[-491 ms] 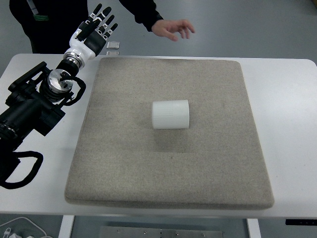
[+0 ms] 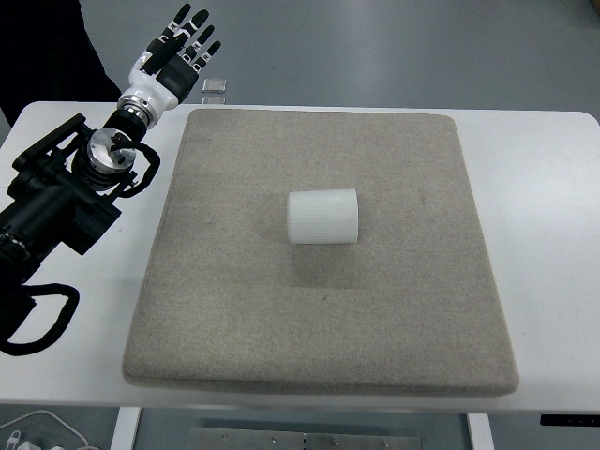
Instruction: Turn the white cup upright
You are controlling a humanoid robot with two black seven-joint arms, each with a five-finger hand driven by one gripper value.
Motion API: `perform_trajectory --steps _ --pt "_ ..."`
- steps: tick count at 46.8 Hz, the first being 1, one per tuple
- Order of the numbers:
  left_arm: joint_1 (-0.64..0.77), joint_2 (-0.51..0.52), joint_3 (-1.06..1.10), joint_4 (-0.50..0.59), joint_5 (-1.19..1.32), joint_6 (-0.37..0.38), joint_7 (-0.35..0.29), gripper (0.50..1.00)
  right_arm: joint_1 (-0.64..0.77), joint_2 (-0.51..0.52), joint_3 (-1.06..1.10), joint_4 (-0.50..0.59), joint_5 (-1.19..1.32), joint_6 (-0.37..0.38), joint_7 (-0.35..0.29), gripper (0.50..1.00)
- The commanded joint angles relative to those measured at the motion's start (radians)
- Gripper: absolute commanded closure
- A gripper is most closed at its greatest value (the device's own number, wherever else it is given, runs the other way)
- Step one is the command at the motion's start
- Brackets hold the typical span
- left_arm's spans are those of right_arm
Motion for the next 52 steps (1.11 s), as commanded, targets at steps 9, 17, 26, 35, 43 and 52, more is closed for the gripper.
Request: perform_trajectory --steps 9,17,26,35,43,52 --pt "-0.003 0.003 0.028 0.01 0.01 -0.016 0.0 0.506 0.0 0.0 0.0 0.0 0.0 0.0 0.001 0.57" --pt "-0.005 0.002 0.052 0.007 0.012 -0.019 0.0 0.506 0.0 0.0 0.0 0.0 0.0 0.0 -0.001 0.57" --pt "-0.018 0.0 0.087 -0.007 0.104 -0.02 0.0 0.508 0.0 0.0 0.0 0.0 0.0 0.0 -0.001 0.57" --pt "-0.049 0.003 0.097 -0.079 0.283 -0.019 0.008 0.508 0.0 0.0 0.0 0.0 0.0 0.0 -0.001 0.57" --pt "-0.058 0.006 0.098 -0.137 0.507 -0.019 0.012 0.508 0.0 0.0 0.0 0.0 0.0 0.0 -0.001 0.57" --pt "-0.064 0.051 0.155 -0.273 0.723 -0.019 0.037 0.508 0.0 0.0 0.0 0.0 0.0 0.0 0.001 0.57"
